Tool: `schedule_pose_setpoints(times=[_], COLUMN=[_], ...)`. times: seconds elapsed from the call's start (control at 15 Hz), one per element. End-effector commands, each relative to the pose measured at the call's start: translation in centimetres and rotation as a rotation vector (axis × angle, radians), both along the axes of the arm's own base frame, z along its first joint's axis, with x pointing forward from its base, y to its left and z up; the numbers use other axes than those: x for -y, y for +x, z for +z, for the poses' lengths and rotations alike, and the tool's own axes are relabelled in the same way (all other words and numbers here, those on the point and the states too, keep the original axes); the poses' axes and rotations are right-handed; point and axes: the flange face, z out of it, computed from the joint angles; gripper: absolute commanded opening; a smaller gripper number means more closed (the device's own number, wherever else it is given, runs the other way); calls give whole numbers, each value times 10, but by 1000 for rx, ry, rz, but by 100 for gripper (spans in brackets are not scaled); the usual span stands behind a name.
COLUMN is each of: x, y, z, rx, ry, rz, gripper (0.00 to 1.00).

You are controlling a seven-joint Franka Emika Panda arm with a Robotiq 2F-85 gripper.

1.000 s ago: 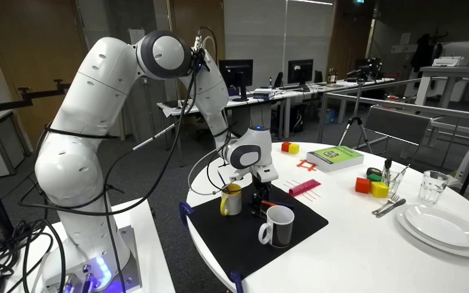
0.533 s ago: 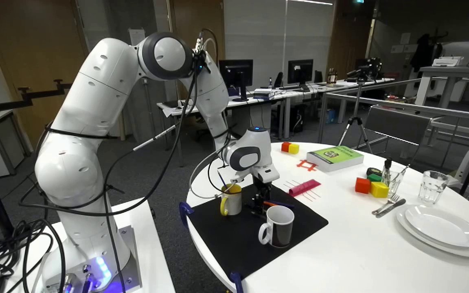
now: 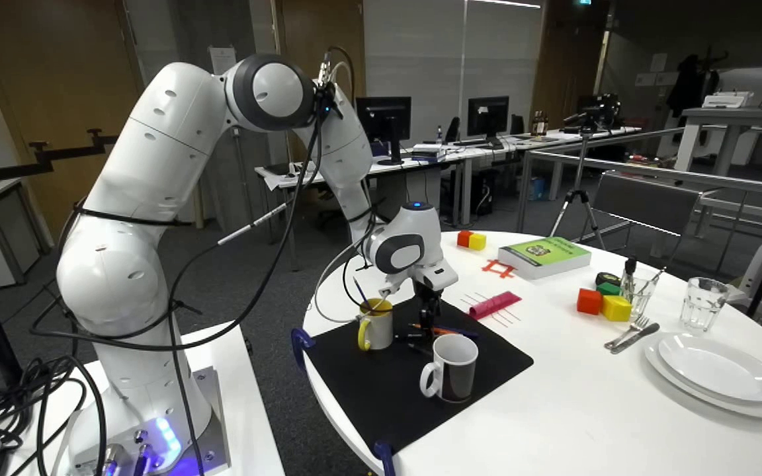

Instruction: Pick up one pen and put in the mug on the right

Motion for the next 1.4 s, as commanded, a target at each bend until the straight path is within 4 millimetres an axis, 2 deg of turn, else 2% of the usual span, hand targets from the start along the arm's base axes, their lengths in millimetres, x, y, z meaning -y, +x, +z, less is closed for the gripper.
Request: schedule_pose_setpoints(times=[0.0,0.2,0.4,1.0,1.13,1.33], x=[-2,-3,-1,9,9,8], y=[13,16,9,-25,-29,-34], z=[11,21,39,128,140,147], rx=[63,75,56,-53,-95,-106], ry=[19,35,30,-97,-148,-191], rz=[33,27,-10,-164,-212,-270], gripper=[100,100,100,100,100,100])
